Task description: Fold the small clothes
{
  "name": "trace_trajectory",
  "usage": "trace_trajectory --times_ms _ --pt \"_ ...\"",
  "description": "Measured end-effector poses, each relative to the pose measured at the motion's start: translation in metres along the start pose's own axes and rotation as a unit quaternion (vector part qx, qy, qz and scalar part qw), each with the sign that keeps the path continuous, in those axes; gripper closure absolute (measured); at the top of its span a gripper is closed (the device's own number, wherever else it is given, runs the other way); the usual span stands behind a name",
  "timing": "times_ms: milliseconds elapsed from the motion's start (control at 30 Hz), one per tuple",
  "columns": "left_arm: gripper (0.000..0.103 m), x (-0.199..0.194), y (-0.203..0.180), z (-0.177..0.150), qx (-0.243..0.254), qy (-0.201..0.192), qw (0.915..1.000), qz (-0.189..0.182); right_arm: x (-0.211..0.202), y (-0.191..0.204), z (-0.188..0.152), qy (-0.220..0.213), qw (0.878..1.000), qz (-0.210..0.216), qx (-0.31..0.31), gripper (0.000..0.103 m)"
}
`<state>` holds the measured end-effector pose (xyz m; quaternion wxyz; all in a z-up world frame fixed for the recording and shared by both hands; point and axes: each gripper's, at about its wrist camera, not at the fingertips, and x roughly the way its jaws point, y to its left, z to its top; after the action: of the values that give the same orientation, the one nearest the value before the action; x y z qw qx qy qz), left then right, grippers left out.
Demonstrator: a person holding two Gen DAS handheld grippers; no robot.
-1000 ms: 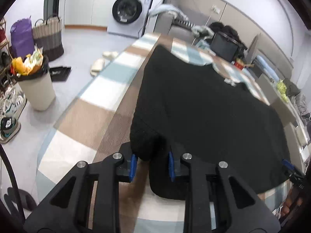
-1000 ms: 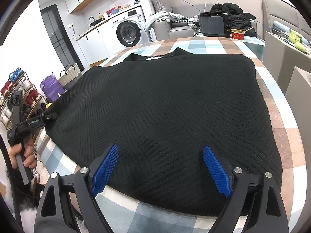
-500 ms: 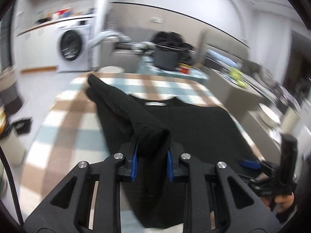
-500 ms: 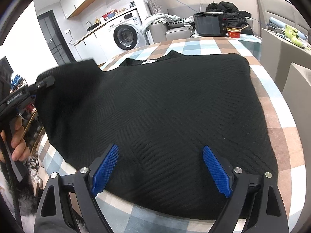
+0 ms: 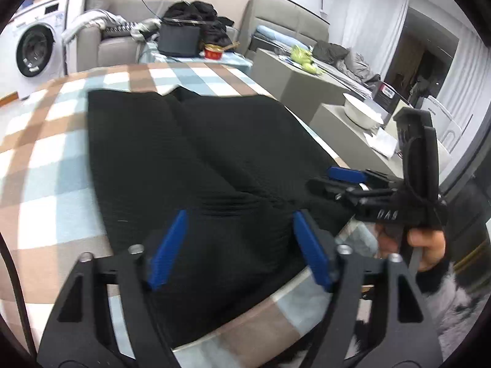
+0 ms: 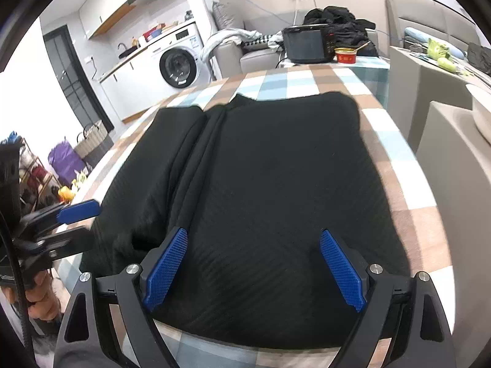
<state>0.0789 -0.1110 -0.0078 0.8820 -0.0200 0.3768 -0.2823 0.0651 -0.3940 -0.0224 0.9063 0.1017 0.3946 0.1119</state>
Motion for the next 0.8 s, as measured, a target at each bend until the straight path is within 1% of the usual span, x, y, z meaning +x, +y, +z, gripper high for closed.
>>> trace_trajectory --times_ms 33,100,167,233,300,333,367,400,433,467,567,633,667,700,767,800 --pt "0.028 -0.009 0.008 0.000 -0.002 -0.012 0.9997 0.019 -0.001 0.000 0.002 -0.001 1.000 0.003 0.002 0.013" --pt "0.025 -0.022 0.028 0.000 -0.016 -0.027 0.9986 0.042 -0.001 0.002 0.007 0.000 1.000 0.014 0.005 0.013" --pt "0.025 -0.022 0.046 0.002 -0.039 -0.024 0.9967 0.067 0.000 0.010 0.010 0.007 0.999 0.034 0.003 0.013" --pt "0.025 -0.021 0.065 0.001 -0.070 -0.018 0.9945 0.075 0.003 0.021 0.012 0.022 0.998 0.066 -0.002 0.013" --pt "0.025 -0.017 0.080 -0.002 -0.094 -0.007 0.9922 0.082 0.006 0.035 0.012 0.028 0.994 0.104 -0.004 0.022" --pt "0.025 -0.018 0.084 -0.006 -0.099 -0.006 0.9915 0.085 0.008 0.040 0.012 0.035 0.993 0.116 -0.008 0.022" --pt "0.025 -0.017 0.088 -0.009 -0.102 -0.006 0.9908 0.089 0.010 0.045 0.012 0.040 0.992 0.123 -0.011 0.023" --pt "0.025 -0.019 0.092 -0.013 -0.108 -0.009 0.9891 0.100 0.012 0.051 0.011 0.042 0.991 0.123 -0.017 0.030" --pt "0.025 -0.014 0.090 -0.012 -0.110 -0.012 0.9879 0.109 0.012 0.056 0.010 0.045 0.991 0.122 -0.024 0.033" --pt "0.025 -0.016 0.091 -0.015 -0.107 -0.012 0.9880 0.110 0.013 0.060 0.010 0.046 0.991 0.122 -0.030 0.036" --pt "0.025 -0.023 0.093 -0.022 -0.108 -0.016 0.9886 0.103 0.009 0.071 0.010 0.032 0.992 0.112 -0.054 0.037" --pt "0.025 -0.022 0.092 -0.026 -0.115 -0.014 0.9883 0.098 0.013 0.076 0.013 0.039 0.990 0.122 -0.064 0.040" --pt "0.025 -0.021 0.091 -0.029 -0.116 -0.010 0.9885 0.096 0.018 0.078 0.013 0.045 0.988 0.130 -0.068 0.048" --pt "0.025 -0.019 0.090 -0.032 -0.118 -0.006 0.9885 0.095 0.027 0.079 0.013 0.062 0.986 0.136 -0.070 0.058" --pt "0.025 -0.016 0.087 -0.039 -0.120 0.000 0.9883 0.094 0.039 0.079 0.008 0.092 0.984 0.136 -0.068 0.066" --pt "0.025 -0.014 0.085 -0.044 -0.120 0.003 0.9883 0.094 0.045 0.077 0.003 0.106 0.983 0.135 -0.067 0.066"
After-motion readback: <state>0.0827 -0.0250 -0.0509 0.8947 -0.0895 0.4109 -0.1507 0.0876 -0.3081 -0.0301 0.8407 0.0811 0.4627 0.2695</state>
